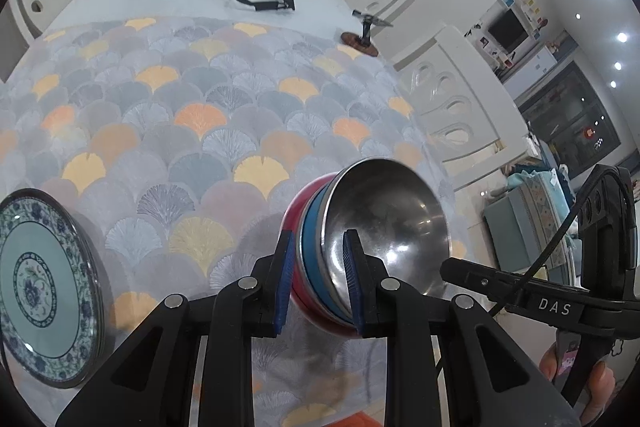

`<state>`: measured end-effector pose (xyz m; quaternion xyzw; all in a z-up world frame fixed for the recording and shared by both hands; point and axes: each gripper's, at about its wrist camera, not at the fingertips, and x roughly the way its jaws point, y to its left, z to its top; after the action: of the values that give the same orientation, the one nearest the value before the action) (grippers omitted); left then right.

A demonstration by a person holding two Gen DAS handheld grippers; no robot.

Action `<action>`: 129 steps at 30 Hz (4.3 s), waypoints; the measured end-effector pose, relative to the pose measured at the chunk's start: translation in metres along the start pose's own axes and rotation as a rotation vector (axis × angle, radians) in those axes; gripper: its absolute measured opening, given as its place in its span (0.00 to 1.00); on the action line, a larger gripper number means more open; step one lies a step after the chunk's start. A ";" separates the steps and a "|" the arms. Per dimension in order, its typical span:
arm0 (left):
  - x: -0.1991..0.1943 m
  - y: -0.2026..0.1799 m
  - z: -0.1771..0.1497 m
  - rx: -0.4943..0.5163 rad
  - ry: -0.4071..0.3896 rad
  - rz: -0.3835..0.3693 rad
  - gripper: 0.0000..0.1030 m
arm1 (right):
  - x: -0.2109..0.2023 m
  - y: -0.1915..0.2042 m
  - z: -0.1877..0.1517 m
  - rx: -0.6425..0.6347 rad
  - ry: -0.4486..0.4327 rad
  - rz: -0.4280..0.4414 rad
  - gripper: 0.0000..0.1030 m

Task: Organize plates and bowls
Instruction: 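Lower the blue steel bowl into the red steel bowl and open both grippers, then close both grippers on the rim of the nested bowl stack, then lift the nested bowls with both grippers and carry them over the plate stack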

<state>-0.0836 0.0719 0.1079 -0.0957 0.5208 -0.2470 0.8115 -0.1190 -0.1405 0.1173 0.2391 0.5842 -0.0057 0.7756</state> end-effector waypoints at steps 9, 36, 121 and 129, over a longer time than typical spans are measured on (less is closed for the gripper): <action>-0.048 -0.014 0.008 0.023 -0.092 -0.010 0.21 | -0.047 0.025 -0.001 -0.076 -0.112 -0.019 0.28; -0.042 -0.009 0.000 -0.023 -0.042 0.052 0.66 | -0.037 0.054 -0.002 -0.275 -0.073 -0.134 0.57; -0.063 0.040 0.022 -0.365 -0.102 0.130 0.36 | 0.023 0.112 0.055 -0.363 0.102 0.197 0.40; -0.136 0.096 0.013 -0.423 -0.162 0.196 0.36 | 0.021 0.200 0.031 -0.449 0.117 0.255 0.40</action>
<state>-0.0888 0.2215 0.1827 -0.2320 0.5009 -0.0441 0.8327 -0.0269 0.0308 0.1776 0.1326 0.5798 0.2358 0.7686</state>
